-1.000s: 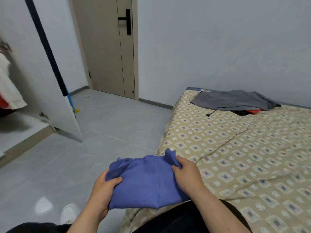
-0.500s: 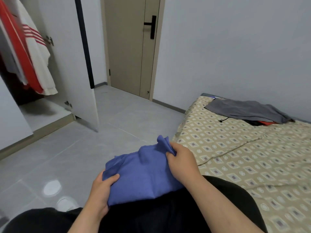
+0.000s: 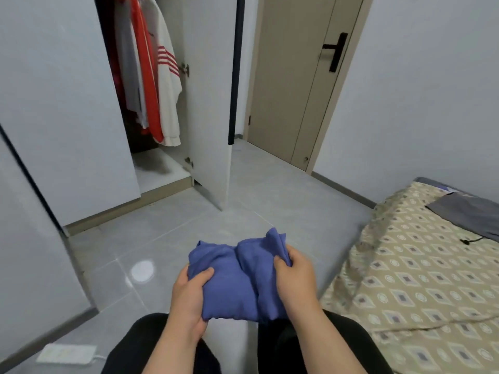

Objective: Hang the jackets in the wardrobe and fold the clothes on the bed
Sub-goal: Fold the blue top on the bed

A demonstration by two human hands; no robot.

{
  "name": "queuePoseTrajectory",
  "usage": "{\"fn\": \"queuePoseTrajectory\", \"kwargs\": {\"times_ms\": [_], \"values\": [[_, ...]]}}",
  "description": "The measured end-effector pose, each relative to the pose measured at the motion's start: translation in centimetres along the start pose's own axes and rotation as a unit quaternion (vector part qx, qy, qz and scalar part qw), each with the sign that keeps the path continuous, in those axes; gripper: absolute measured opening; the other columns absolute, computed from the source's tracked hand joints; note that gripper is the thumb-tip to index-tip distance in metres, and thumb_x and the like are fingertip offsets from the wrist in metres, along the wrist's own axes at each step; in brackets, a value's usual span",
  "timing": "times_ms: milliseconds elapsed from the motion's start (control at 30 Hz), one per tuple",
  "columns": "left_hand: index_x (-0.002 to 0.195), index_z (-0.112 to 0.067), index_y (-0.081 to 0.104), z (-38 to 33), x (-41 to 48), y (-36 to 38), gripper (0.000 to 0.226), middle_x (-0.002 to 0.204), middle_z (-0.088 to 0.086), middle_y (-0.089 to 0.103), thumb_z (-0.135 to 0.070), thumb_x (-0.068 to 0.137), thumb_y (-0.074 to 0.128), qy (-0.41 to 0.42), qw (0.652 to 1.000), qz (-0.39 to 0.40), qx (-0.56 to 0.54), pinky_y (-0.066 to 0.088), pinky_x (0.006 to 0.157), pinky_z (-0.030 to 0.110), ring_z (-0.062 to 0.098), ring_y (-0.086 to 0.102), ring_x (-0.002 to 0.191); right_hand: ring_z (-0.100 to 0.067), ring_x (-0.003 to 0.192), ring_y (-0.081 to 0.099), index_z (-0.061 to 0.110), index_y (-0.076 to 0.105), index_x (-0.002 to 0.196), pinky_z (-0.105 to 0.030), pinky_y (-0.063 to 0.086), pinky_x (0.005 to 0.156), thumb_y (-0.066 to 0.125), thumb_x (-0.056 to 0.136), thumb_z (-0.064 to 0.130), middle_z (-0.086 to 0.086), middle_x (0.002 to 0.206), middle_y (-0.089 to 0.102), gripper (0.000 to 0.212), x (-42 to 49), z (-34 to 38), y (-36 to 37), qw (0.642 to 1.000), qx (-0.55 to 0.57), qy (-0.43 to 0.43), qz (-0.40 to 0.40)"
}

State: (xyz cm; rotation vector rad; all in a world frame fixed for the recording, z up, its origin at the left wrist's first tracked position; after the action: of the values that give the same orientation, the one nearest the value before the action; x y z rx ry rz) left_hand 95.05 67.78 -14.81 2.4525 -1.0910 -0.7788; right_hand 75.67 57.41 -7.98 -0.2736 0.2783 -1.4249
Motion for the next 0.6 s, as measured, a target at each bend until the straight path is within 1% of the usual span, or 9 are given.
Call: {"fn": "queuePoseTrajectory", "kwargs": {"times_ms": [67,133,233,300,367,433,533,567,600], "values": [[0.118,-0.025,0.066,-0.9,1.6,-0.9,0.036,0.104,0.009,0.075,-0.004,0.089,0.06,-0.001,1.0,-0.01,-0.025,0.057,0.066,0.038,0.027,0.074,0.091,-0.006,0.052,0.043,0.014,0.056,0.07,-0.014,0.038,0.048,0.051,0.086,0.009,0.006,0.059,0.053,0.017,1.5,-1.1,1.8,1.0,0.012,0.016,0.021],[0.121,-0.026,0.065,-1.5,3.3,-1.6,0.038,0.109,0.008,0.074,-0.005,0.089,0.059,-0.006,0.999,-0.02,-0.044,0.056,0.074,0.039,0.027,0.073,0.096,-0.006,0.057,0.051,0.01,0.062,0.081,-0.015,0.043,0.051,0.053,0.088,0.009,-0.003,0.07,0.064,0.011,3.2,-2.6,2.8,0.998,0.016,0.05,0.037],[0.12,-0.022,0.066,-1.1,6.0,-2.5,0.036,0.112,0.009,0.073,-0.003,0.09,0.058,-0.013,0.999,-0.035,-0.021,0.055,0.075,0.039,0.027,0.072,0.099,-0.012,0.067,0.058,0.01,0.066,0.087,-0.029,0.048,0.062,0.055,0.089,0.009,-0.01,0.085,0.07,0.011,5.8,-4.9,3.9,0.994,0.003,0.094,0.049],[0.119,-0.022,0.066,0.3,8.0,-3.4,0.034,0.11,0.007,0.074,-0.003,0.091,0.058,-0.019,0.998,-0.055,0.013,0.057,0.071,0.037,0.026,0.072,0.098,-0.013,0.069,0.056,0.007,0.065,0.09,-0.032,0.047,0.065,0.055,0.089,0.008,-0.016,0.092,0.068,0.01,7.8,-5.8,5.0,0.993,-0.004,0.106,0.052],[0.115,-0.025,0.068,2.0,9.7,-4.4,0.034,0.106,0.002,0.075,-0.003,0.091,0.059,-0.024,0.995,-0.081,0.048,0.058,0.065,0.033,0.023,0.073,0.095,-0.01,0.068,0.057,0.015,0.067,0.091,-0.027,0.049,0.064,0.054,0.089,0.009,-0.009,0.091,0.07,0.014,10.1,-6.1,7.0,0.993,-0.003,0.104,0.064],[0.108,-0.026,0.069,3.4,11.4,-5.8,0.033,0.102,-0.002,0.076,0.0,0.09,0.061,-0.02,0.989,-0.111,0.094,0.057,0.065,0.029,0.017,0.073,0.092,-0.008,0.066,0.057,0.023,0.069,0.09,-0.02,0.048,0.059,0.053,0.088,0.01,-0.004,0.083,0.07,0.021,12.3,-6.5,9.9,0.99,-0.002,0.114,0.087],[0.099,-0.026,0.071,3.4,14.1,-8.7,0.034,0.098,-0.008,0.076,0.005,0.087,0.061,-0.017,0.973,-0.168,0.155,0.055,0.068,0.02,0.007,0.072,0.091,-0.013,0.065,0.054,0.014,0.066,0.086,-0.027,0.046,0.059,0.052,0.088,0.01,-0.014,0.08,0.065,0.015,14.8,-7.0,15.1,0.98,0.014,0.152,0.13],[0.099,-0.025,0.071,3.3,15.0,-10.0,0.033,0.097,-0.008,0.076,0.005,0.086,0.062,-0.022,0.967,-0.196,0.159,0.055,0.066,0.017,0.005,0.071,0.09,-0.011,0.063,0.053,0.016,0.067,0.084,-0.024,0.046,0.057,0.052,0.089,0.011,-0.013,0.078,0.065,0.016,15.4,-6.9,16.8,0.977,0.005,0.146,0.152],[0.098,-0.023,0.071,3.1,15.8,-11.4,0.032,0.096,-0.007,0.077,0.005,0.086,0.062,-0.028,0.961,-0.229,0.153,0.056,0.065,0.019,0.007,0.072,0.089,-0.008,0.06,0.053,0.018,0.067,0.083,-0.02,0.045,0.055,0.052,0.09,0.012,-0.01,0.076,0.065,0.018,15.9,-6.7,18.6,0.974,-0.005,0.139,0.179]]}}
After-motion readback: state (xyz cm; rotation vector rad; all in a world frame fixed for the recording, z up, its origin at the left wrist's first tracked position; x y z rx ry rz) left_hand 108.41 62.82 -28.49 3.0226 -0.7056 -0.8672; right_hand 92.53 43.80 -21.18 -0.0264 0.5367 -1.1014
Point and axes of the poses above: each hand's wrist, its own x-axis towards the middle knuckle, its own y-axis out of the palm, z = x × y, the point moved 7 cm from there along x, towards the middle knuckle
